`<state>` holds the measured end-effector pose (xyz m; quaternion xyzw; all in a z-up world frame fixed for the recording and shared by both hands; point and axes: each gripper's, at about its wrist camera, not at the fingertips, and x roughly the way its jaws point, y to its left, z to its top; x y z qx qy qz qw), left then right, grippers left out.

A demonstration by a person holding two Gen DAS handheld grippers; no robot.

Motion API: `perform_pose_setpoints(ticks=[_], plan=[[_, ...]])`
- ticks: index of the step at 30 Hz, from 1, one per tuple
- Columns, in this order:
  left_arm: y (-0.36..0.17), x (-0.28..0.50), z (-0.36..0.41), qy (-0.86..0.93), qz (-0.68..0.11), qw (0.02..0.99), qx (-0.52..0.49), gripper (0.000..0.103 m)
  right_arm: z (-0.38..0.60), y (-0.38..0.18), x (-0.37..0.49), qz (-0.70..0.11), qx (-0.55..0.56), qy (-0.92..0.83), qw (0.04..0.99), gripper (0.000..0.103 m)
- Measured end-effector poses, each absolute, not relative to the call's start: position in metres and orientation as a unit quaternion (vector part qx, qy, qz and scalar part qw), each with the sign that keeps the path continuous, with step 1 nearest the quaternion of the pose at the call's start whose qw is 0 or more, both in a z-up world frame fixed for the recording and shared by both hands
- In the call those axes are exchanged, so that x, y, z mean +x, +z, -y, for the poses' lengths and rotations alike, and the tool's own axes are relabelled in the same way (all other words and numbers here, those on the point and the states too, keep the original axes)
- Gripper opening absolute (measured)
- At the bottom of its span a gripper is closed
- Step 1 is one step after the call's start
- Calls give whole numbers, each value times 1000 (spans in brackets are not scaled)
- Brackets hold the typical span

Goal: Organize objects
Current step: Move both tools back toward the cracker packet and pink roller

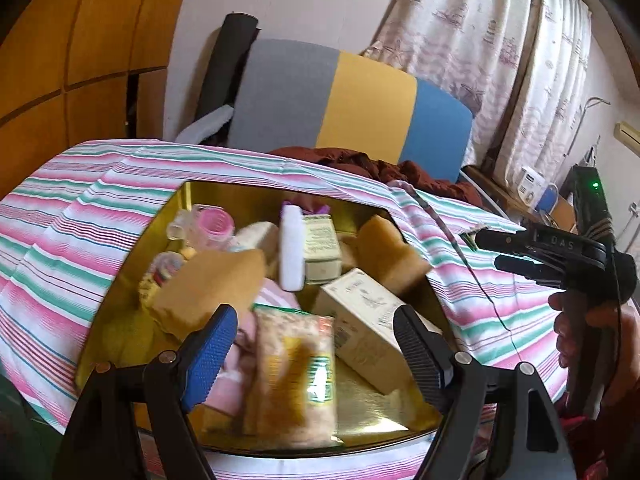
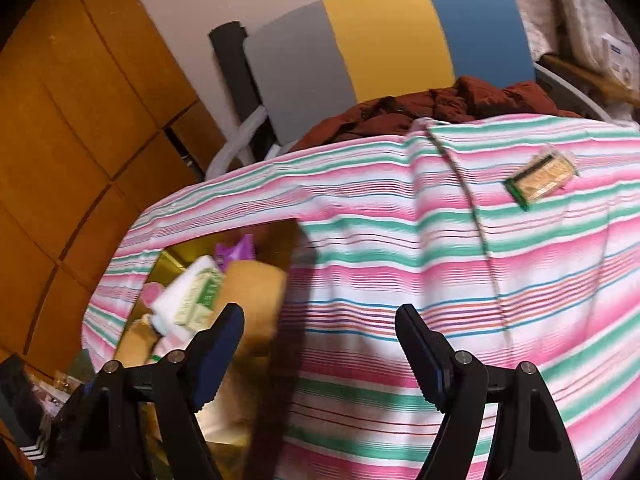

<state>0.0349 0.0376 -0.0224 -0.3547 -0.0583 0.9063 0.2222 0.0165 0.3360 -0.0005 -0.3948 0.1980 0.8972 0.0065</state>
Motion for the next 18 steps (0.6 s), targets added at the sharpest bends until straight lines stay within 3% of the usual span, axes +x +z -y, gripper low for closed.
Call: perform_pose_setpoints(ticks=[10,18], plan=[[-11,34,-104,892,23,276,-358,82,-424,-22,31,-228,-414,878,82,79],[9,18,-206,867,-56,354,-346,82,-513,-19,36,-238,-412,866,157,81]])
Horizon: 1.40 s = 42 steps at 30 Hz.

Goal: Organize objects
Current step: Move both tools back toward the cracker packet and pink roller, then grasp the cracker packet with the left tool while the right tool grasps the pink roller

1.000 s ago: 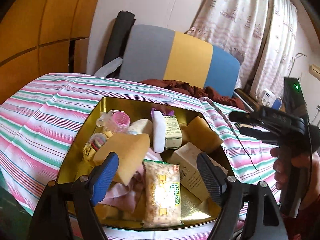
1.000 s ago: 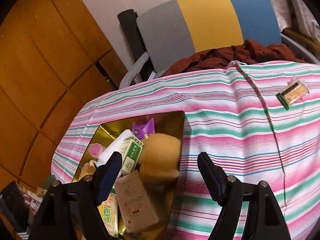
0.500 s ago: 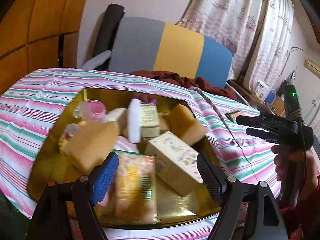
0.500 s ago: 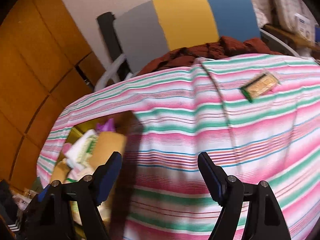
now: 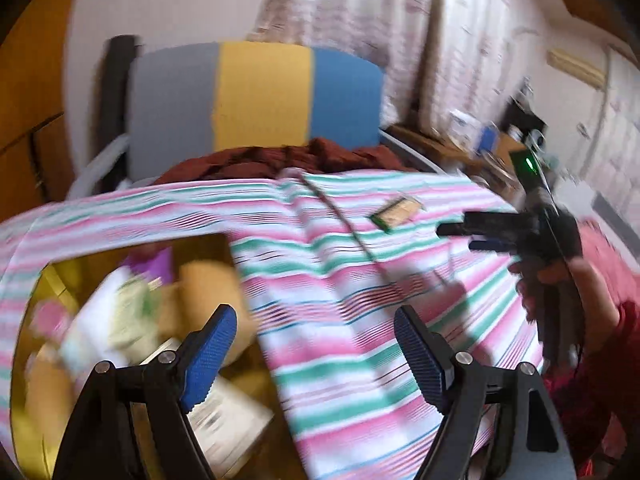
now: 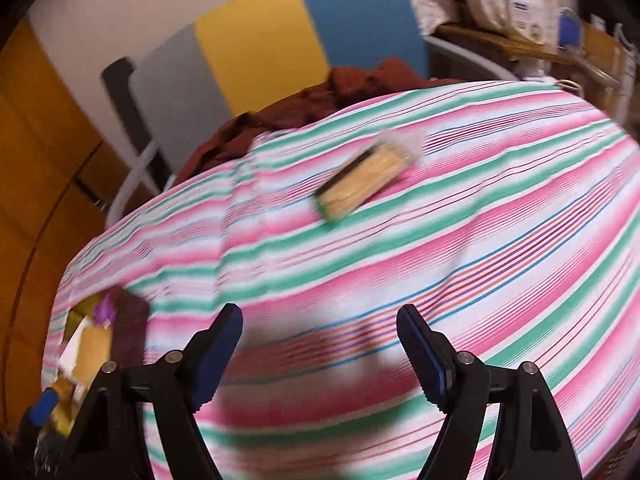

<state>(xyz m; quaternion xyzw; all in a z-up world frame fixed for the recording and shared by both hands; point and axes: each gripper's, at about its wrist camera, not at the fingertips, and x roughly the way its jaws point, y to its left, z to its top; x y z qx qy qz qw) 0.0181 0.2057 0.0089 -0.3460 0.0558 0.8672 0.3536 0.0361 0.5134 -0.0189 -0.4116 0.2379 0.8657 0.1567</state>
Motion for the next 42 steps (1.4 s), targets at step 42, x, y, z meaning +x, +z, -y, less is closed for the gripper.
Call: perform_pose_setpoints(ticks=[42], plan=[[-85,-102,-483,777,-174,456,-398,56,-649,-59,32,-292,-396,833,255,83]])
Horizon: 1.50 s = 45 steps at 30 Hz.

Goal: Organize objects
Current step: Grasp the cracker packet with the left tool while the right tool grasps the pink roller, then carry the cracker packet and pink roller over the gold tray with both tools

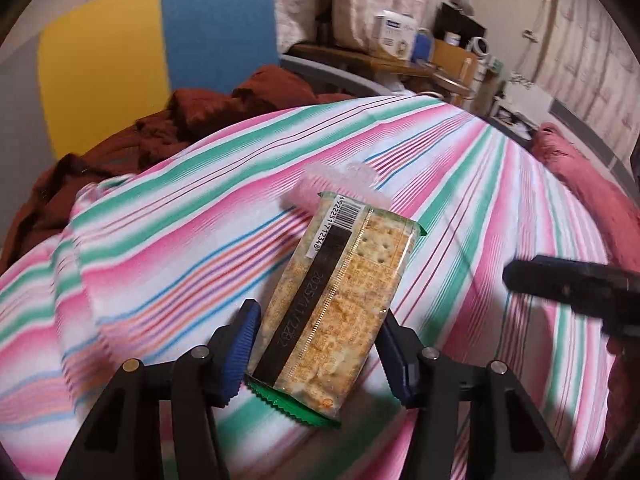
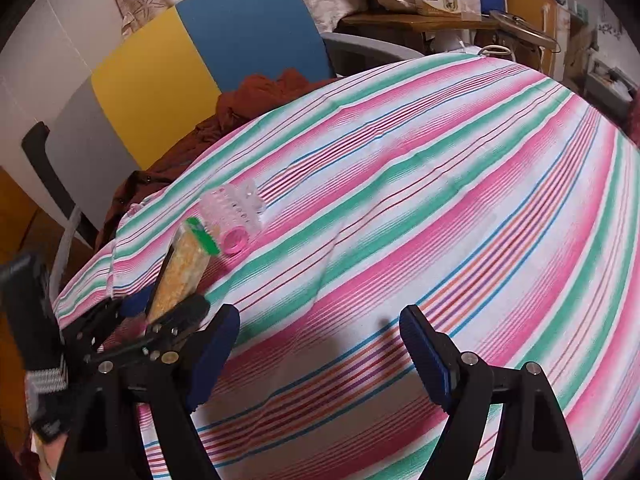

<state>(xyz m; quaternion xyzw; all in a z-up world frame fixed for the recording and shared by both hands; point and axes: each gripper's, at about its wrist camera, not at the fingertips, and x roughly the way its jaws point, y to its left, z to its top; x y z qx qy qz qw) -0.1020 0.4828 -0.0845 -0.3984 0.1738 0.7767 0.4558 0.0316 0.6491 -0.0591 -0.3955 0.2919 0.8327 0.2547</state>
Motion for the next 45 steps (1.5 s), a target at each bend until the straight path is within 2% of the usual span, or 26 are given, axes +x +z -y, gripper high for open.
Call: perform_pose_setpoints(ticks=[6,8,14,15,16,18,19,27,28,29,37,45], plan=[[-86,-78,-445,826,-174,380,-379,55,-646,-61,-1,-240,-398,852,242,87],[-85,-70,-431,834,-168,372,-371,55,-647,-63,-24,-217,-399,863,224,91],[-87,-71,-419,844,-162,358,-364,55,-641,-77,-82,-140,-412,880,191,90],[-88,-70,-419,845,-163,357,-364,55,-639,-82,-90,-118,-420,878,195,87],[-88,-69,-418,846,-166,355,-362,55,-639,-87,-94,-108,-426,876,197,70],[-89,-67,-417,848,-170,352,-359,55,-637,-91,-96,-103,-424,880,187,59],[-89,-67,-416,848,-170,352,-358,55,-636,-90,-95,-104,-421,882,184,46],[-84,-69,-417,847,-177,349,-361,53,-615,-68,-56,-159,-417,878,172,45],[-81,-66,-412,846,-171,353,-362,47,-610,-65,-52,-158,-417,879,169,45],[-76,-61,-404,845,-160,358,-365,47,-601,-58,-45,-154,-413,882,165,45],[-29,-19,-323,859,-81,369,-346,47,-530,-28,-6,-147,-395,897,134,45],[-9,-10,-214,883,-20,321,-342,47,-427,-12,4,-141,-390,908,56,45]])
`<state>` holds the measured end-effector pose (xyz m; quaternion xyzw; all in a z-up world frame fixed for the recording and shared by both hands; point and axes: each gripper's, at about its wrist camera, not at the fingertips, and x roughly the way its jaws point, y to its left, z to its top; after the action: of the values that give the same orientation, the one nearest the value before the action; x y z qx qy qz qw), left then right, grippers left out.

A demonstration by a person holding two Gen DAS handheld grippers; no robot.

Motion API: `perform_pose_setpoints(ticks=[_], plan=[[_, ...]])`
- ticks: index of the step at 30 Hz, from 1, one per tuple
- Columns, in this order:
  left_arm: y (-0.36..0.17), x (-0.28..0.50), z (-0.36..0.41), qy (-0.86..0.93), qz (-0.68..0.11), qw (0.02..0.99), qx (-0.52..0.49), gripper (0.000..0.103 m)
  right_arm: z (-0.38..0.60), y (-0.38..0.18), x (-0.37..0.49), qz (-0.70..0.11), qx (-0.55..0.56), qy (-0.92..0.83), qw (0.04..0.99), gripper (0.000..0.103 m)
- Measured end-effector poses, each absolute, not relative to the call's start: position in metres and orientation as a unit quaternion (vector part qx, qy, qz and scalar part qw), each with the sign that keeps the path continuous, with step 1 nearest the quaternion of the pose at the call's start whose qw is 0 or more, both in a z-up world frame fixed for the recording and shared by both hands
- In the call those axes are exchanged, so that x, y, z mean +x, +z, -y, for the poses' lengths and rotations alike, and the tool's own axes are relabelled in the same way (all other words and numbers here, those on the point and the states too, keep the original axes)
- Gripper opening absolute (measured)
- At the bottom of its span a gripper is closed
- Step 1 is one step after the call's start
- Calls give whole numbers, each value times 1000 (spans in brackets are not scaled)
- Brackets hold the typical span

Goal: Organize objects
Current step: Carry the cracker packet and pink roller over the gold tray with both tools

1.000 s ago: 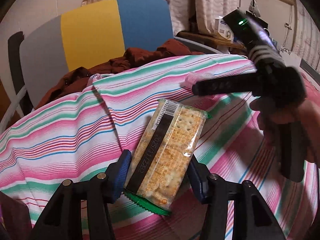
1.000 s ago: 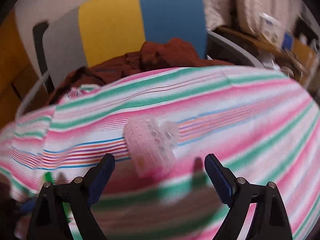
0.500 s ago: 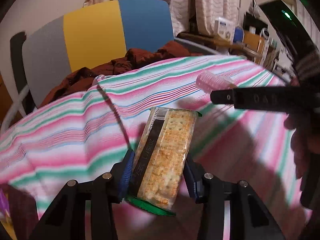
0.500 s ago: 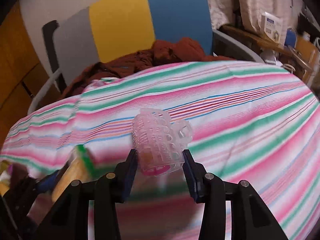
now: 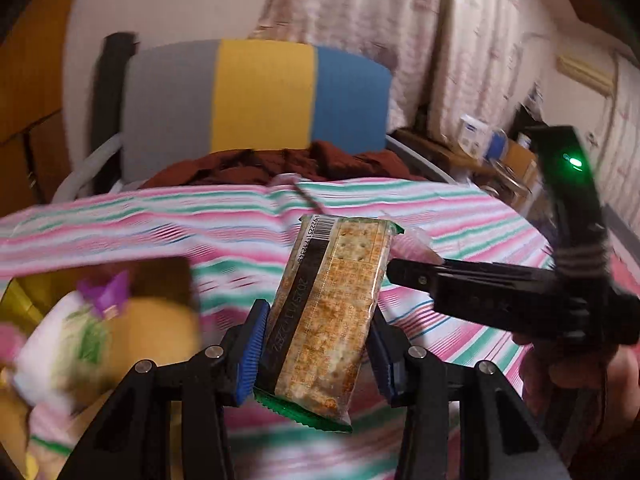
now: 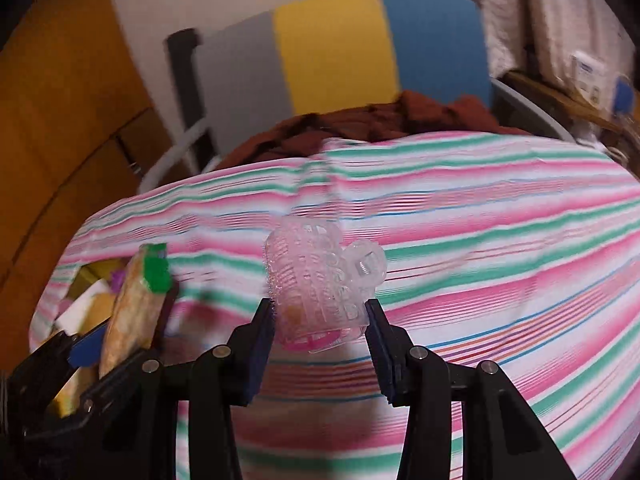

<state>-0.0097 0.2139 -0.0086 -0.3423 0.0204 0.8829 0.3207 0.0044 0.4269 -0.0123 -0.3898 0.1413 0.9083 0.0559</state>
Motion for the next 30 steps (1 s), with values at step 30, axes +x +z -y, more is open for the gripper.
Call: perform_pose_setpoints(ticks=[30], plan=[[1,-69,-9,923,63,164,-342,47,-192,15,-46,-32,-395,916,-64,45]])
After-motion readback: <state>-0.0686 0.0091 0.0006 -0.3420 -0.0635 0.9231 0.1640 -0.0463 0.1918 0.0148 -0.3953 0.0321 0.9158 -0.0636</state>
